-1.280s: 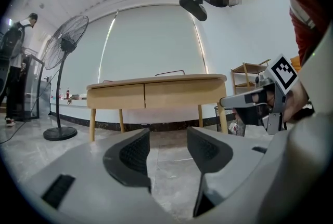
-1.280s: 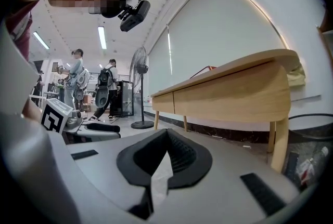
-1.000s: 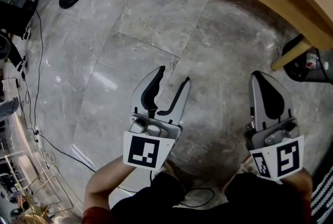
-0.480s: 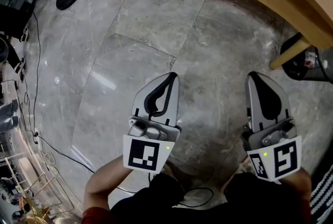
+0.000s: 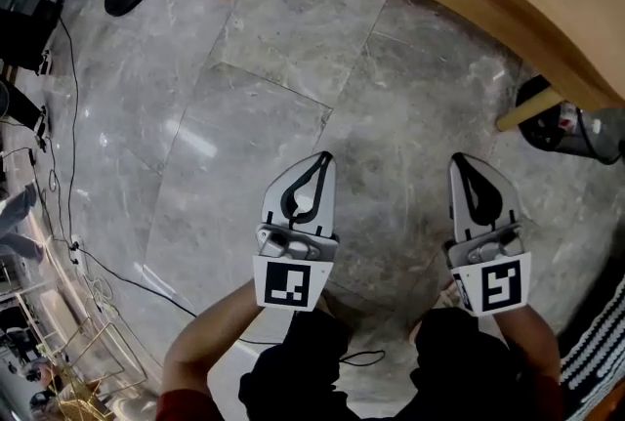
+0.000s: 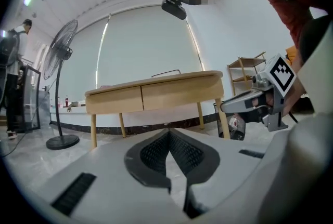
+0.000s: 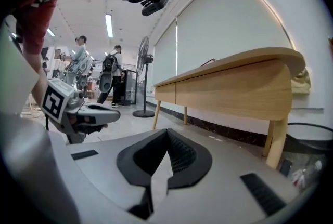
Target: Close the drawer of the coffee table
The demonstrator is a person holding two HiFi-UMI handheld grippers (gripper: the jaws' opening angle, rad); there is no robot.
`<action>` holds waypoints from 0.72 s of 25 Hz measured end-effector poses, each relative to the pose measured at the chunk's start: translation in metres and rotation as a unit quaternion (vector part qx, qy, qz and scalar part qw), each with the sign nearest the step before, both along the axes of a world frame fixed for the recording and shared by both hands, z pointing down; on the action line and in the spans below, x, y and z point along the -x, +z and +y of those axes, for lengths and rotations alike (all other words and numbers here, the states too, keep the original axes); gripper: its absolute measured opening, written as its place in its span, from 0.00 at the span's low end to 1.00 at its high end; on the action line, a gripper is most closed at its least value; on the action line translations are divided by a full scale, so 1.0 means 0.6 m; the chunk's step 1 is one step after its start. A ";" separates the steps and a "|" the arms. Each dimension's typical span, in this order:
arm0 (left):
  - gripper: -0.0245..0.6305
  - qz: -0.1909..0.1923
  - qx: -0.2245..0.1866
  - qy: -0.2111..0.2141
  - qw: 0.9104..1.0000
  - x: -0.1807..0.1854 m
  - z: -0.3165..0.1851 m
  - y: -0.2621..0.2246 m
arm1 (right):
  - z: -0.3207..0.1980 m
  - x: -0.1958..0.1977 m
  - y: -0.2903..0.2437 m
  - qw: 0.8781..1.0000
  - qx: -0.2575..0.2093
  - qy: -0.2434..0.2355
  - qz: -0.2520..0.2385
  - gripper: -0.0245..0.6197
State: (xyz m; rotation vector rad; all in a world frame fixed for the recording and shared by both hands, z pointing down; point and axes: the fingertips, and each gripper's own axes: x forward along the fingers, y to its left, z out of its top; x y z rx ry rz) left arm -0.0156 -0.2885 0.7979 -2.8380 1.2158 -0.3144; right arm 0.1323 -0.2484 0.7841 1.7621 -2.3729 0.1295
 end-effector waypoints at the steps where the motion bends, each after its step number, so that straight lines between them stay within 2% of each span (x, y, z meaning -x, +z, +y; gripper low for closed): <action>1: 0.05 0.001 0.008 -0.007 1.000 0.007 0.000 -0.018 | 0.007 0.005 -0.014 1.000 0.017 -0.005 0.001 0.03; 5: 0.05 0.011 0.048 -0.043 0.998 0.038 0.013 -0.133 | 0.033 0.025 -0.126 0.998 0.066 -0.018 0.006 0.03; 6: 0.05 -0.001 0.055 -0.041 0.998 0.043 0.026 -0.166 | 0.040 0.027 -0.164 0.997 0.074 -0.013 0.005 0.03; 9: 0.05 -0.093 0.070 -0.008 0.993 0.059 0.078 -0.272 | 0.061 0.031 -0.296 0.996 0.084 0.012 0.001 0.03; 10: 0.05 -0.104 0.070 -0.006 0.992 0.065 0.089 -0.316 | 0.065 0.034 -0.341 0.996 0.085 0.018 0.000 0.03; 15: 0.05 -0.108 0.052 -0.020 0.993 0.077 0.111 -0.544 | 0.085 0.051 -0.549 0.994 0.106 0.025 0.002 0.03; 18: 0.05 -0.090 0.051 -0.035 0.994 0.086 0.126 -0.683 | 0.097 0.051 -0.676 0.993 0.116 0.030 0.014 0.03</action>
